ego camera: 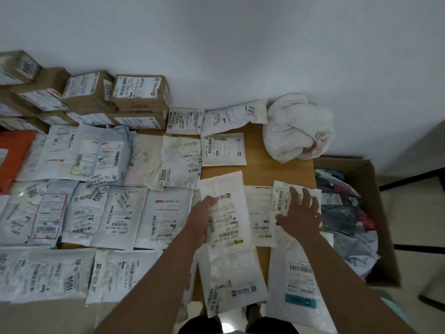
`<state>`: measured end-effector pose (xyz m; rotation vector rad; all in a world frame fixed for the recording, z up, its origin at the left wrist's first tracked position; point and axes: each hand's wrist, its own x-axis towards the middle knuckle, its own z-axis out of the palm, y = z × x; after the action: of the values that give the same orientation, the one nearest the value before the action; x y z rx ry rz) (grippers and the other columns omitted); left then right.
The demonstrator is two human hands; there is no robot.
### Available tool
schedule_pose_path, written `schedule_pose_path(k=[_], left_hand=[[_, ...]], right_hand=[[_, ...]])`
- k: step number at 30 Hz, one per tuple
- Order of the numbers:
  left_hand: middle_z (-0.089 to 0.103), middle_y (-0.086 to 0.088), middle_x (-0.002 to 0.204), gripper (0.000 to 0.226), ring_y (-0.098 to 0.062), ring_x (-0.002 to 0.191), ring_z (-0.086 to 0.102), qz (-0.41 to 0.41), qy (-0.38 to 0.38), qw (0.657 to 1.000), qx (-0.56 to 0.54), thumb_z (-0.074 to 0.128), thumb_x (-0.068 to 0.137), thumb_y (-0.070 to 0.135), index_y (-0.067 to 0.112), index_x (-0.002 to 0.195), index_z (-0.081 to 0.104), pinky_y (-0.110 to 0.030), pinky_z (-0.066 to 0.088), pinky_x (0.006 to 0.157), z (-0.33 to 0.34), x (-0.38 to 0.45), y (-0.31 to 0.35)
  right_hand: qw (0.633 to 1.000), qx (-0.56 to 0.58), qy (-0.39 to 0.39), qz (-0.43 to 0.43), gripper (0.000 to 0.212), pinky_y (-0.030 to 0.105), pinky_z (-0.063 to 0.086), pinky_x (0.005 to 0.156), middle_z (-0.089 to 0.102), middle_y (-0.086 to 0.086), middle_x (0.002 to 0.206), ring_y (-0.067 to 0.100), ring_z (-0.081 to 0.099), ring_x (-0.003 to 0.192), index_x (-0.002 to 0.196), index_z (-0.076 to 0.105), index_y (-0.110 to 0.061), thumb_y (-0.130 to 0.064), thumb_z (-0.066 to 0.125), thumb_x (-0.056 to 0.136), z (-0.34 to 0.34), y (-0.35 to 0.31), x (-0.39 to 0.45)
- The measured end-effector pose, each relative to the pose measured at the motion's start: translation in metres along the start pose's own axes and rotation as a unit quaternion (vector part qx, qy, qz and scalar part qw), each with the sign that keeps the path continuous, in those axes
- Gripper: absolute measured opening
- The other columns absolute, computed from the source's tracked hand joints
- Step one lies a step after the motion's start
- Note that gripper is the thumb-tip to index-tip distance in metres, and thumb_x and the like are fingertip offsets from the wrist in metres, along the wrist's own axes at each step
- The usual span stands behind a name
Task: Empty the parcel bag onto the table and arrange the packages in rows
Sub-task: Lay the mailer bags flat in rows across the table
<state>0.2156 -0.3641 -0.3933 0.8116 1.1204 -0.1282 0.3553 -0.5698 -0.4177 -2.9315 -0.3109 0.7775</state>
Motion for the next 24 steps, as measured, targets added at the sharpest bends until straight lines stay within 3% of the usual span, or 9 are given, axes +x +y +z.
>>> schedule_pose_path(k=[3, 5, 7, 10, 12, 15, 19, 24], left_hand=[[0.075, -0.013, 0.097, 0.02, -0.026, 0.079, 0.072, -0.015, -0.011, 1.0, 0.013, 0.054, 0.092, 0.021, 0.01, 0.102, 0.068, -0.045, 0.056, 0.085, 0.002, -0.004, -0.007], [0.075, -0.012, 0.096, 0.021, -0.025, 0.077, 0.072, -0.018, -0.006, 1.0, 0.02, 0.054, 0.092, 0.021, 0.01, 0.103, 0.069, -0.042, 0.057, 0.081, 0.005, -0.006, -0.01], [0.074, -0.013, 0.1, 0.025, -0.027, 0.083, 0.072, -0.019, -0.002, 0.999, 0.026, 0.055, 0.091, 0.021, 0.009, 0.108, 0.068, -0.044, 0.057, 0.084, 0.007, -0.005, -0.013], [0.074, -0.014, 0.101, 0.025, -0.028, 0.087, 0.071, -0.022, 0.0, 1.0, 0.018, 0.056, 0.09, 0.021, 0.009, 0.107, 0.068, -0.047, 0.055, 0.089, 0.007, -0.005, -0.014], [0.074, -0.014, 0.099, 0.022, -0.027, 0.083, 0.072, -0.017, -0.002, 1.0, 0.002, 0.056, 0.09, 0.02, 0.009, 0.105, 0.068, -0.046, 0.056, 0.086, 0.008, -0.004, -0.012], [0.074, -0.015, 0.1, 0.025, -0.03, 0.085, 0.071, -0.006, 0.008, 0.999, -0.036, 0.056, 0.089, 0.021, 0.009, 0.108, 0.067, -0.048, 0.056, 0.084, 0.007, -0.002, -0.01], [0.07, -0.018, 0.113, 0.042, -0.038, 0.102, 0.066, 0.0, 0.03, 0.995, -0.099, 0.062, 0.081, 0.027, 0.009, 0.119, 0.065, -0.061, 0.048, 0.093, 0.001, 0.002, -0.002], [0.072, -0.018, 0.108, 0.037, -0.036, 0.093, 0.068, 0.046, 0.054, 0.993, -0.09, 0.058, 0.085, 0.022, 0.006, 0.118, 0.063, -0.057, 0.052, 0.091, -0.012, 0.008, 0.011]], right_hand=[[0.991, -0.104, -0.078, -0.043, 0.104, 0.064, 0.016, 0.115, -0.015, -0.001, 0.163, 0.039, -0.013, 0.148, 0.153, -0.012, -0.033, -0.053, 0.064, 0.086, -0.001, 0.014, 0.017], [0.986, -0.116, -0.109, -0.047, 0.104, 0.066, 0.018, 0.112, -0.014, -0.005, 0.162, 0.04, -0.008, 0.148, 0.153, -0.015, -0.035, -0.056, 0.062, 0.086, -0.002, 0.014, 0.027], [0.985, -0.108, -0.123, -0.05, 0.101, 0.068, 0.022, 0.109, -0.003, -0.004, 0.161, 0.042, 0.007, 0.146, 0.153, -0.009, -0.034, -0.053, 0.064, 0.085, -0.004, 0.013, 0.033], [0.988, -0.127, -0.065, -0.062, 0.071, 0.067, 0.032, 0.103, 0.03, 0.003, 0.15, 0.038, 0.033, 0.134, 0.147, 0.017, -0.024, -0.039, 0.057, 0.09, -0.01, 0.01, 0.037], [0.99, -0.129, -0.018, -0.06, 0.057, 0.065, 0.036, 0.1, 0.042, 0.004, 0.141, 0.036, 0.04, 0.129, 0.139, 0.029, -0.02, -0.041, 0.054, 0.092, -0.018, 0.005, 0.036], [0.993, -0.064, 0.041, -0.085, 0.053, 0.055, 0.041, 0.095, 0.049, 0.005, 0.13, 0.033, 0.046, 0.12, 0.135, 0.036, -0.018, -0.048, 0.046, 0.093, -0.025, -0.017, 0.029], [0.983, 0.087, 0.051, -0.153, 0.055, 0.045, 0.047, 0.079, 0.054, 0.015, 0.12, 0.036, 0.052, 0.108, 0.134, 0.036, -0.009, -0.045, 0.046, 0.094, -0.017, -0.063, 0.028], [0.974, 0.156, 0.119, -0.114, 0.061, 0.047, 0.047, 0.086, 0.047, 0.017, 0.134, 0.037, 0.046, 0.121, 0.142, 0.031, -0.01, -0.05, 0.044, 0.097, -0.013, -0.115, 0.062]])
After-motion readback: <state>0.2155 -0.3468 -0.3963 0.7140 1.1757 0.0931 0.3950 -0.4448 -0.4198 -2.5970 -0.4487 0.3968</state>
